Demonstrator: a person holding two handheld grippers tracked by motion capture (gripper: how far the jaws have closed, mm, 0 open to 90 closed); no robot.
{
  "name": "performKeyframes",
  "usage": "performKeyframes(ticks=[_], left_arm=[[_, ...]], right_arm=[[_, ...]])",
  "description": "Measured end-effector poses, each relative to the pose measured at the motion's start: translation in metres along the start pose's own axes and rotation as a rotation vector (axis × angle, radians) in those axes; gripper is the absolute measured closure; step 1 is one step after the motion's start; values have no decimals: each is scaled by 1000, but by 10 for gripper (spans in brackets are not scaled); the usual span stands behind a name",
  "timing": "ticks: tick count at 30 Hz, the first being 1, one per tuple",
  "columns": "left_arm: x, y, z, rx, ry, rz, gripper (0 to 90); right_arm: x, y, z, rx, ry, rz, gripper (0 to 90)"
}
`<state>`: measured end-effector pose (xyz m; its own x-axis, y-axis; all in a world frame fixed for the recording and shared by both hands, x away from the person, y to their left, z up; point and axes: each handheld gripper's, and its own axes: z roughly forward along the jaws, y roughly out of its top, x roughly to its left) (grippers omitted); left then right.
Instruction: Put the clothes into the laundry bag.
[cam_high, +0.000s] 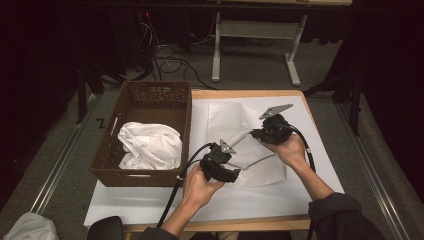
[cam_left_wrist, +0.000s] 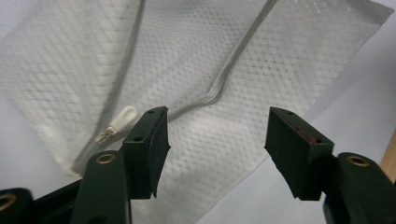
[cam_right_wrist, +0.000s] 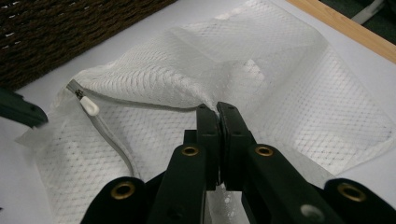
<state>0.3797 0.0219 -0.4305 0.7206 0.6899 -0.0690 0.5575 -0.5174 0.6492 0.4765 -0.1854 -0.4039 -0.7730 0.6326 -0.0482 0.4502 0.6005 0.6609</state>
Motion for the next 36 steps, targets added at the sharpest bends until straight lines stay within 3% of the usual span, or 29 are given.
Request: performKeyframes(ticks=[4, 8, 14, 19, 24, 36], left_arm=[[6, 7, -15, 14, 35, 11, 351], [16, 9, -31, 1, 51, -11, 345], [25, 13, -35, 71, 71, -6, 323], [30, 15, -47, 43, 133, -5, 308], [40, 17, -60, 46, 171, -15, 290], [72, 16, -82, 102, 195, -41, 252]], right_arm=[[1, -1, -1, 2, -2, 2, 892], [1, -1, -2, -3, -3, 0, 892], [0, -1, 0, -2, -4, 6, 893], [-1, -2, -3, -2, -9, -1, 893], [-3, -3, -4, -2, -9, 13, 893], [-1, -2, -1, 6, -11, 3, 892]])
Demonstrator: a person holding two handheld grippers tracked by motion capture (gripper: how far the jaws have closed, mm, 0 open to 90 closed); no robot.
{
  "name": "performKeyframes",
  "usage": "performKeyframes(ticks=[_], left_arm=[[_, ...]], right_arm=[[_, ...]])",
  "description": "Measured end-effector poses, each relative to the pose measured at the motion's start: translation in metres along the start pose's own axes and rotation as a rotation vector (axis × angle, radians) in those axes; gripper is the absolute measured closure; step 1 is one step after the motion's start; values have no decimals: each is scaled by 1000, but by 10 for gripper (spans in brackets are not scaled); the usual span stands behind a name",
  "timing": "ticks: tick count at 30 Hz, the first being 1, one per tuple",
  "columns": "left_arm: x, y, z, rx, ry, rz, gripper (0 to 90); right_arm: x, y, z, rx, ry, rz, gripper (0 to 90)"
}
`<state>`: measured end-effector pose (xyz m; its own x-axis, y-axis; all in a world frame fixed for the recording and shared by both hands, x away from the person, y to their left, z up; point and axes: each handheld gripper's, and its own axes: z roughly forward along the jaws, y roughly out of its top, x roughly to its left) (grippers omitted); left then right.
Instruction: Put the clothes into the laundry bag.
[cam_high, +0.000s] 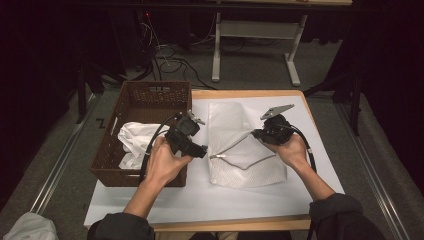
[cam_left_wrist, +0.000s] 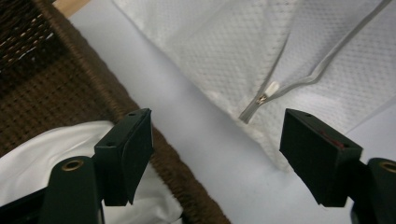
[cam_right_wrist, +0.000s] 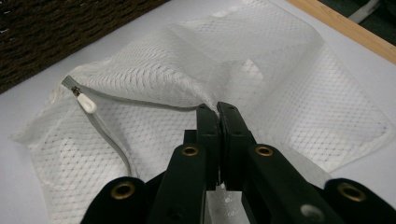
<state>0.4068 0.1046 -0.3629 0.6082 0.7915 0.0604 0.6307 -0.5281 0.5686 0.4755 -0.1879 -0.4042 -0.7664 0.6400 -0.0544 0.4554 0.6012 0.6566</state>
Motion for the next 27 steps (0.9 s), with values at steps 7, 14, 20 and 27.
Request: performKeyframes(ticks=[7, 14, 20, 27], left_arm=[[18, -7, -1, 5, 14, -35, 235], [26, -11, 0, 4, 22, -42, 243], [39, -16, 1, 4, 34, -85, 227], [50, -22, 3, 25, 64, -116, 220]], right_arm=[[0, -1, 0, -1, 1, 3, 893], [0, -2, 1, -1, -9, 2, 893], [-2, -4, 1, 1, -13, -1, 894], [-1, -4, 0, -3, -13, -3, 893]])
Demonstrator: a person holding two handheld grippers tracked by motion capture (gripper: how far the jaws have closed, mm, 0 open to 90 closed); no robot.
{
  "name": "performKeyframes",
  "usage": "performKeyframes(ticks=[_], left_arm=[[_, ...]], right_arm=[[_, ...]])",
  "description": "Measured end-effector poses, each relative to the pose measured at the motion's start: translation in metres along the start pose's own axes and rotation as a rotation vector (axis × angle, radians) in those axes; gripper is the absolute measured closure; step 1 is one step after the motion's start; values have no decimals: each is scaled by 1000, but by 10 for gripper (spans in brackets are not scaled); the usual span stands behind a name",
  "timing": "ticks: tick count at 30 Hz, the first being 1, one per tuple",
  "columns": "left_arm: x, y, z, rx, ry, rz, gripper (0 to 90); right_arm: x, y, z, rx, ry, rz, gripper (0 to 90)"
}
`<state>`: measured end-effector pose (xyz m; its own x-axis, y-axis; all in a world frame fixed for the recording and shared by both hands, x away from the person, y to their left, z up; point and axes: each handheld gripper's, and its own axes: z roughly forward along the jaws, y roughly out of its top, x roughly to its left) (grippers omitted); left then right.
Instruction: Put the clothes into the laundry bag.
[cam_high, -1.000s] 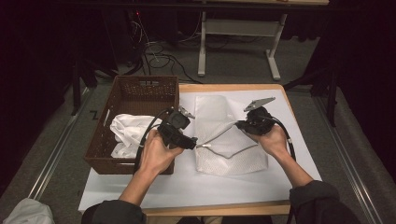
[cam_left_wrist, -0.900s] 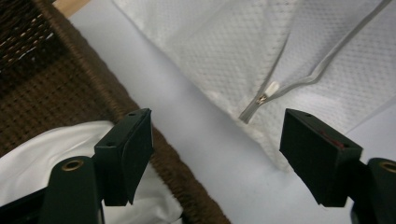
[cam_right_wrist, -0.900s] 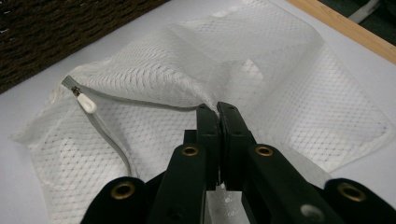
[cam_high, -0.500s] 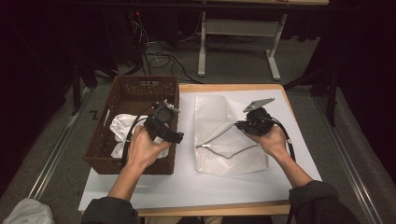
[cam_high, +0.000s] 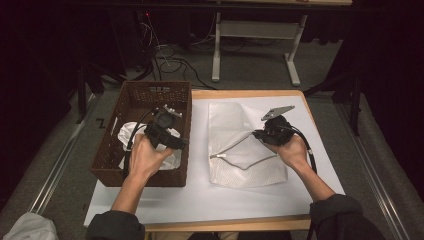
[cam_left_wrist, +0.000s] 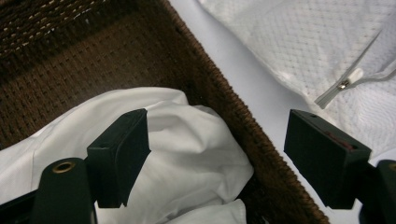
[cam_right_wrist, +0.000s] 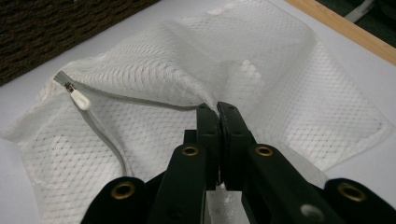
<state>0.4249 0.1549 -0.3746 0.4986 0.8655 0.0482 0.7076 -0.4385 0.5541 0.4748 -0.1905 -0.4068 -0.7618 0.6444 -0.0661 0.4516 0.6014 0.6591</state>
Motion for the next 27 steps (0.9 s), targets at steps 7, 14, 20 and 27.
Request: performKeyframes(ticks=[7, 14, 20, 27], left_arm=[[14, -4, 5, 14, 5, -45, 204], [29, -12, 8, 35, 37, -95, 200], [41, -15, 15, 74, 73, -131, 178], [55, -24, 29, 104, 34, -186, 171]], right_arm=[[1, 0, 2, 6, -5, -1, 891], [2, 0, 2, -12, -14, -11, 891], [2, 0, 4, -8, -13, -4, 891], [0, -2, 3, -7, -15, -2, 891]])
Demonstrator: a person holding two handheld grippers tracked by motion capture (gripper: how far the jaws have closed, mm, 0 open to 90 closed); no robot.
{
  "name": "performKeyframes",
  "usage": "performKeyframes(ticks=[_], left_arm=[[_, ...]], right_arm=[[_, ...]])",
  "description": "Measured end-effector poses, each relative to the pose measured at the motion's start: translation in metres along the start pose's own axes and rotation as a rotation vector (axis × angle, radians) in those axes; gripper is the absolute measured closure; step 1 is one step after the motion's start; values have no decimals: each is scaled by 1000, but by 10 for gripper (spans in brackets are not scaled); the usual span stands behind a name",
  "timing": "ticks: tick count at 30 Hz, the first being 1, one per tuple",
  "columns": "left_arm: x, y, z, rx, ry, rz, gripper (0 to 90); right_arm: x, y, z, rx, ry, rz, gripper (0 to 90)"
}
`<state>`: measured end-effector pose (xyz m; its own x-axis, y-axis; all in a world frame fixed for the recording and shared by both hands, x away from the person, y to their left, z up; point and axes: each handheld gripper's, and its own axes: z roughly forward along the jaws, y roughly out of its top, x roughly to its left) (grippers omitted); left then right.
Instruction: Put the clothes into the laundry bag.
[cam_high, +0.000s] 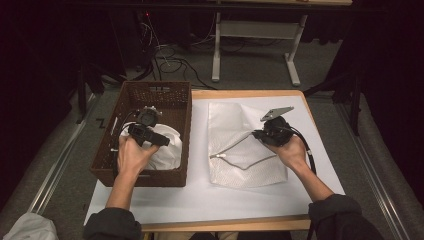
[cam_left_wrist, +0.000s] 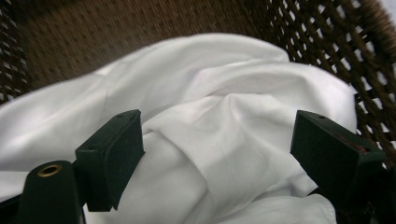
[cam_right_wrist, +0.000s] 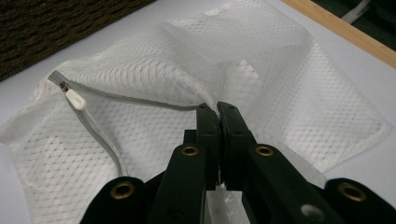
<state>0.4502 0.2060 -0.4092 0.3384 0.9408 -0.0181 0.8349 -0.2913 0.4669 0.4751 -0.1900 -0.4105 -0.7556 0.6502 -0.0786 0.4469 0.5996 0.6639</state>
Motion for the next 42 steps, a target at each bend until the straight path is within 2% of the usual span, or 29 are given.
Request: performKeyframes(ticks=[1, 6, 11, 16, 18, 20, 24, 30, 35, 40, 42], left_arm=[[3, -1, 3, 9, -12, -11, 172], [12, -4, 14, 31, -16, -56, 179], [17, -2, 21, 47, 7, -80, 169], [23, -1, 29, 75, 31, -107, 137], [25, -1, 32, 72, 19, -125, 135], [28, -1, 36, 76, -12, -151, 138], [35, -2, 39, 67, -28, -206, 147], [35, -3, 48, 86, -2, -199, 125], [38, -3, 56, 110, -8, -216, 81], [35, -5, 61, 134, -3, -202, 56], [33, -5, 64, 167, -3, -180, 38]], right_arm=[[-1, 0, -1, 0, 0, 4, 891], [-4, -2, -1, 1, 2, 16, 891], [-4, -2, -3, -4, 5, 14, 890], [-7, -2, 0, -1, 2, 39, 889], [-8, -3, 0, -3, 1, 37, 889], [-8, -4, -2, -5, 0, 45, 889], [-11, -4, -7, -14, 7, 68, 888], [-11, -5, -8, -10, 5, 61, 888], [-9, -4, -2, 0, 10, 62, 888], [-6, -4, -1, 2, 7, 62, 887], [-6, -5, -1, 0, 6, 55, 887]])
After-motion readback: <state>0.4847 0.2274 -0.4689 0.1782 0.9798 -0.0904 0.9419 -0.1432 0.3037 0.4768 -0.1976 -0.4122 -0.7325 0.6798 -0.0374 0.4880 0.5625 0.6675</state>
